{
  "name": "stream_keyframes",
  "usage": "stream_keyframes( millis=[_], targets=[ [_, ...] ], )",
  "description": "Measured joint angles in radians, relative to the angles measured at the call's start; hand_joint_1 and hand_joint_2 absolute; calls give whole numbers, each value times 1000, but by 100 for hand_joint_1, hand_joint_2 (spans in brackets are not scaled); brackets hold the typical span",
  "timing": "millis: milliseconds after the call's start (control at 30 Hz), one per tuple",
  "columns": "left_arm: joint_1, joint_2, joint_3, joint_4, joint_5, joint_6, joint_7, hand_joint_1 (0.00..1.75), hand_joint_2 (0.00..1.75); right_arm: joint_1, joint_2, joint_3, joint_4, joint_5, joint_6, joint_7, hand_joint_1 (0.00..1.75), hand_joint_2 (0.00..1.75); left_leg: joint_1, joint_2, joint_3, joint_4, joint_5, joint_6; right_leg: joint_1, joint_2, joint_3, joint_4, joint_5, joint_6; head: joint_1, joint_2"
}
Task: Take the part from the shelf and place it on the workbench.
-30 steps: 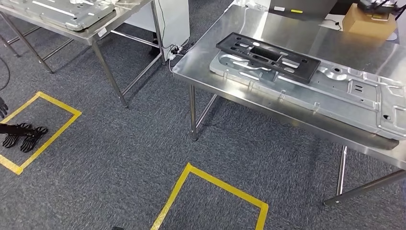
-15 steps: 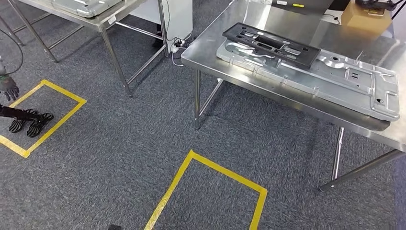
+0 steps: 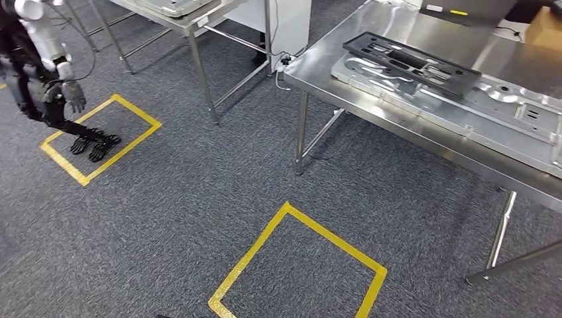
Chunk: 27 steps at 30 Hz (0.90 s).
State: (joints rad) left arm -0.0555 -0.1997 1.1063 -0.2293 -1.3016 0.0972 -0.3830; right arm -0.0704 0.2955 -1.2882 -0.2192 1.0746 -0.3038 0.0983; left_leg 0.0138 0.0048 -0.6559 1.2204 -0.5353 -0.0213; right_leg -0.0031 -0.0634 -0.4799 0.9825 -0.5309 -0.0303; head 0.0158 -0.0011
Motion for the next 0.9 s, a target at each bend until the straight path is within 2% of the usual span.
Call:
stream_keyframes(
  millis=[67, 100, 133, 200, 267, 333, 367, 400, 433, 467, 500, 533, 567, 600, 633, 667, 700, 733, 800, 867, 900],
  targets=[
    [-1, 0, 0, 0, 0, 6, 0, 0, 0, -2, 0, 0, 3, 3, 11, 5, 0, 0, -5, 33, 93, -140, 33, 11, 3, -19, -4, 10, -4, 6, 0, 0],
    [-2, 0, 0, 0, 0, 8, 0, 0, 0, -2, 0, 0, 4, 3, 16, 9, 0, 0, -9, 47, 119, -184, 38, 19, 5, -28, -5, 14, -5, 10, 0, 0],
    [-2, 0, 0, 0, 0, 10, 0, 0, 0, -3, 0, 0, 6, 3, 19, 13, 0, 0, -12, 54, 129, -204, 35, 26, 8, -35, -6, 17, -6, 14, 0, 0],
    [0, 0, 0, 0, 0, 14, 0, 0, 0, -8, 1, 0, 8, 5, 26, 24, 0, 0, -12, 43, 124, -212, 37, 39, 11, -47, -5, 19, -8, 23, 1, 0],
    [1, -1, 1, 0, 1, 20, 0, 0, 0, -13, 1, 0, 9, 7, 34, 38, 0, 0, -6, 26, 121, -221, 45, 51, 8, -17, -16, 44, -30, 36, 1, 0],
    [-1, -2, 2, 0, 2, 26, 0, 0, 0, -11, 1, 0, 9, 9, 41, 46, 0, 0, -3, 9, 116, -225, 53, 61, 1, 36, -62, 144, -92, 45, 2, 0],
    [-2, -2, 4, 0, 2, 27, 0, 0, 0, -11, 1, 0, 10, 9, 44, 48, 0, 0, -3, 0, 111, -225, 56, 64, -1, 50, -96, 213, -125, 46, 2, 0],
    [-2, -2, 6, 0, 3, 29, 0, 0, 0, -10, 1, 0, 10, 9, 46, 49, 0, 0, -4, -11, 109, -224, 57, 65, -3, 56, -126, 272, -145, 47, 1, 0],
    [-1, -2, 9, 0, 3, 29, 0, 0, 0, -10, 1, 0, 10, 9, 47, 50, 0, 0, -4, -22, 107, -223, 58, 64, -4, 58, -141, 300, -142, 47, 1, 0],
    [0, -2, 11, 0, 3, 29, 0, 0, 0, -10, 1, 0, 10, 9, 48, 50, 0, 0, -4, -35, 108, -222, 59, 64, -4, 60, -137, 288, -119, 47, 1, 0],
    [0, -2, 14, 0, 3, 29, 0, 0, 0, -10, 1, 0, 11, 9, 48, 51, 0, 0, -4, -48, 109, -221, 59, 63, -4, 66, -115, 237, -79, 44, 1, 0],
    [0, -2, 15, 0, 3, 29, 0, 0, 0, -9, 1, 0, 11, 9, 48, 51, 0, 0, -3, -61, 109, -219, 59, 62, -5, 83, -85, 165, -38, 41, 1, 0],
    [-1, -3, 16, 0, 3, 30, 0, 0, 0, -8, 1, 0, 11, 9, 48, 52, 0, 0, -4, -72, 107, -217, 60, 58, -6, 106, -58, 100, -9, 37, 1, 0],
    [-2, -4, 17, 0, 3, 30, 0, 0, 0, -8, 1, 1, 11, 10, 49, 52, 0, 0, -4, -83, 104, -214, 61, 53, -6, 126, -40, 55, 7, 34, 1, 0],
    [-3, -5, 17, 0, 3, 30, -1, 0, 0, -8, 1, 1, 11, 10, 49, 52, 0, 0, -3, -93, 99, -213, 64, 46, -5, 140, -34, 34, 10, 32, 1, 0],
    [-3, -5, 17, 0, 3, 31, -1, 0, 0, -9, 1, 1, 11, 11, 50, 52, 0, 0, -3, -103, 94, -213, 67, 38, -4, 139, -34, 31, 9, 30, 1, 0],
    [-2, -5, 18, 0, 4, 32, -1, 0, 0, -12, 1, 1, 12, 12, 52, 51, 0, 0, -2, -113, 90, -215, 70, 31, -5, 129, -34, 28, 10, 27, 1, 0],
    [0, -5, 18, 0, 4, 33, -1, 0, 0, -13, 2, 2, 13, 13, 54, 50, 0, 0, -2, -111, 86, -212, 68, 26, -6, 117, -32, 23, 14, 22, 1, 0],
    [1, -5, 18, 0, 6, 39, 1, 0, 0, -13, 3, 2, 14, 14, 60, 46, 0, 0, -3, -73, 61, -162, 35, 19, -9, 90, -29, 11, 21, 9, -1, 0],
    [-1, -6, 18, 0, 5, 42, 4, 0, 0, -10, 4, 2, 14, 15, 67, 42, 0, 0, -2, -26, 5, -39, -33, 14, -6, 60, -32, 9, 22, 2, -2, 0],
    [-2, -6, 18, 0, 4, 43, 6, 0, 0, -9, 4, 2, 14, 16, 69, 40, 0, 0, -1, -17, -23, 23, -59, 11, -3, 45, -34, 11, 21, 0, -2, 0]
  ],
)
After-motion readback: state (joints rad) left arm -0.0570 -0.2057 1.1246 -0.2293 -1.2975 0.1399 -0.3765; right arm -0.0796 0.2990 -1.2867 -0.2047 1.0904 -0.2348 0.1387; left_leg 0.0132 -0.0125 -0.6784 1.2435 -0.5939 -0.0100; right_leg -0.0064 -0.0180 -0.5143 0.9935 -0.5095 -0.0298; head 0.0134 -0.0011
